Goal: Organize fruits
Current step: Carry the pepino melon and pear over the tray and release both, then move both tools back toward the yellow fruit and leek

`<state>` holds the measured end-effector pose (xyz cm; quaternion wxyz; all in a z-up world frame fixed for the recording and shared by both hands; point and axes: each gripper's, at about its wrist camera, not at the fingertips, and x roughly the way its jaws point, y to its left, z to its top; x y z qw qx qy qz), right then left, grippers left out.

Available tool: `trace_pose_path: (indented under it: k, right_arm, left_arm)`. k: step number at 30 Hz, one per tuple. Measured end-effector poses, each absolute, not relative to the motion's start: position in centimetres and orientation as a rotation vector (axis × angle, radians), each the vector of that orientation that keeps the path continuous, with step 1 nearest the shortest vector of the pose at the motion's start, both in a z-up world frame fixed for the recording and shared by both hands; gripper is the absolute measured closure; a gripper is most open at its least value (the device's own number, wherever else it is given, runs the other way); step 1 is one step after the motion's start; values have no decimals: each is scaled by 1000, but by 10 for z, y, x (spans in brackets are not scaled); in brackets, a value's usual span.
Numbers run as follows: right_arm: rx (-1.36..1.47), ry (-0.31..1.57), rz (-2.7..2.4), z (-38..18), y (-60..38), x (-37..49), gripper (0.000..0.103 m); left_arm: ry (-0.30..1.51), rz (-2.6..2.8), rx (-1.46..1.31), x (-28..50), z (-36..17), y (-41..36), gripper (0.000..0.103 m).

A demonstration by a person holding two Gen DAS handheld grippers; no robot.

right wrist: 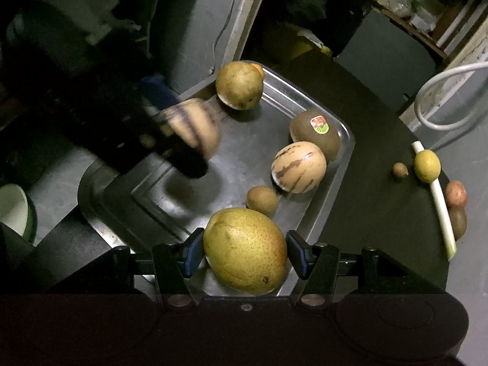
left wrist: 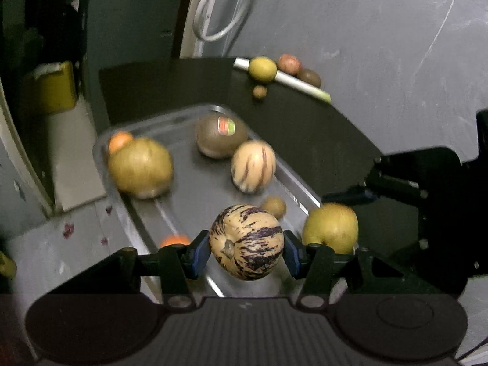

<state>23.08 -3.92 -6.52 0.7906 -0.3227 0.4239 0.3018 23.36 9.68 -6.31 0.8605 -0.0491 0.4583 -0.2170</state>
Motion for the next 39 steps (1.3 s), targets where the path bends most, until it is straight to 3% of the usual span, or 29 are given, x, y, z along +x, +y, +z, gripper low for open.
trace_pose_path:
  k: [20, 23, 35, 39]
  right_arm:
    - [-737, 976, 596, -76, -23, 233, 44]
    - [-724, 969, 573, -74, -23, 231, 37]
    - [-613, 836, 292, -34, -40, 173, 12]
    - [-485, 796, 167, -18, -38, 135, 4]
  left_arm:
    - [1091, -489, -71, 229, -87, 105, 49]
    - [1095, -495, -85, 229, -87, 106, 48]
    - [996, -494, -71, 204, -57, 126, 16]
    - [919, -499, -23, 176, -36, 143, 1]
